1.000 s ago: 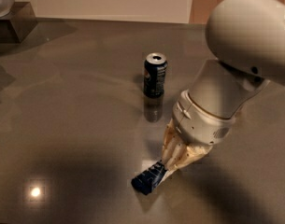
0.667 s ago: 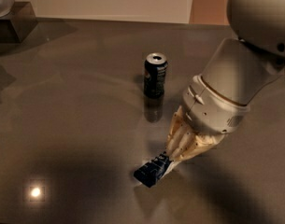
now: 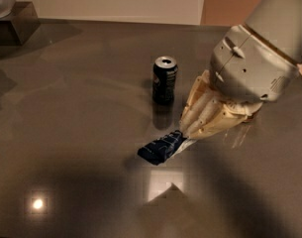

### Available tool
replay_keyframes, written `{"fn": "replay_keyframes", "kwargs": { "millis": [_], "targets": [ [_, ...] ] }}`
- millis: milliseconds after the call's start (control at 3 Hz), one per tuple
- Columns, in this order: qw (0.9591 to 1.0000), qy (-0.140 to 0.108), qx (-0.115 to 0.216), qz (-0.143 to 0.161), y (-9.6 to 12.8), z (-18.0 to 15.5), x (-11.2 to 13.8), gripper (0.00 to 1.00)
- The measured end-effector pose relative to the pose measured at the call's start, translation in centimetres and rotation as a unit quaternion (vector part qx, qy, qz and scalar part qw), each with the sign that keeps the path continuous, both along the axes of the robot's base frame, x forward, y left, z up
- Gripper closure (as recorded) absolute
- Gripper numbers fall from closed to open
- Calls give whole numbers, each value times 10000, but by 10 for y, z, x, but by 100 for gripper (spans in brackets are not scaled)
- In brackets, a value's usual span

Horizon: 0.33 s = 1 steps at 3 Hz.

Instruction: Pick rxbar blueberry

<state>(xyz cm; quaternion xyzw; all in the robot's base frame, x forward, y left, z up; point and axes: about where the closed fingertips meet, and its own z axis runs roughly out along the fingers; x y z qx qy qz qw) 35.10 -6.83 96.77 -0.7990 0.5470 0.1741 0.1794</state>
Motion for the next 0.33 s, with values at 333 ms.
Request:
{"fn": "replay_keyframes", "kwargs": {
  "millis": [333],
  "targets": [
    [10000, -21, 5, -9, 1, 0, 1, 100]
  ]
}}
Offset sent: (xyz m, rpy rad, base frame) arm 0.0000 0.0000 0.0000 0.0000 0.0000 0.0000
